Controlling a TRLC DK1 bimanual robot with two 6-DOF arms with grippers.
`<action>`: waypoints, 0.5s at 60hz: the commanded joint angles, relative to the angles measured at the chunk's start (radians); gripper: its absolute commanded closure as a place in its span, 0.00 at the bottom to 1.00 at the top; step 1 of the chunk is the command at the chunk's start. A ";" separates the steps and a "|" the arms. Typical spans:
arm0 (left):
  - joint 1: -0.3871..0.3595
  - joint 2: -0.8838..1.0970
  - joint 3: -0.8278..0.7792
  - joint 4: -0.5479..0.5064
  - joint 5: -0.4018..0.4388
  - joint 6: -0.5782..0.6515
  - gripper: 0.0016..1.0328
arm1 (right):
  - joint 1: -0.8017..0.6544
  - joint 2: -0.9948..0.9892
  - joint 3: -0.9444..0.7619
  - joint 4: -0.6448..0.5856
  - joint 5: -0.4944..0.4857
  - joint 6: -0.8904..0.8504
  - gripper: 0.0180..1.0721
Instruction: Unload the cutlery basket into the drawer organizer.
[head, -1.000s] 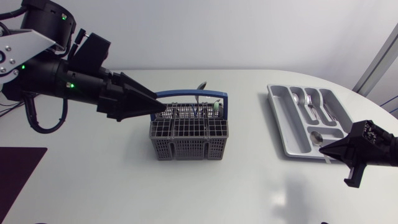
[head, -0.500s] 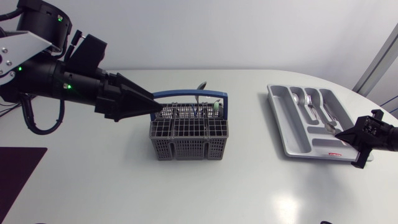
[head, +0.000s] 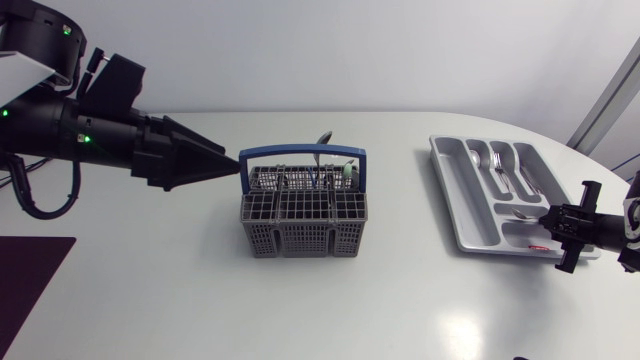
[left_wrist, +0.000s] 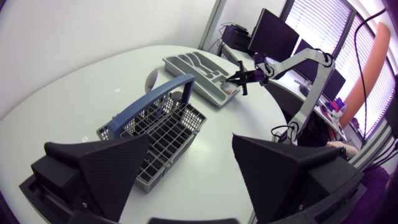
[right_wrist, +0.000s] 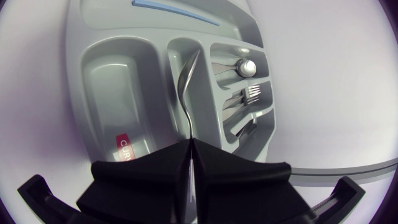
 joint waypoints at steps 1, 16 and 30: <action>0.023 -0.026 -0.037 -0.024 -0.005 0.019 0.05 | 0.006 0.034 -0.050 -0.008 0.024 -0.050 0.91; 0.047 -0.093 -0.082 -0.041 -0.005 0.043 0.05 | 0.000 -0.019 -0.107 -0.014 0.023 -0.048 0.92; 0.049 -0.115 -0.097 -0.044 -0.005 0.043 0.05 | 0.000 -0.089 -0.147 -0.020 0.021 -0.042 0.93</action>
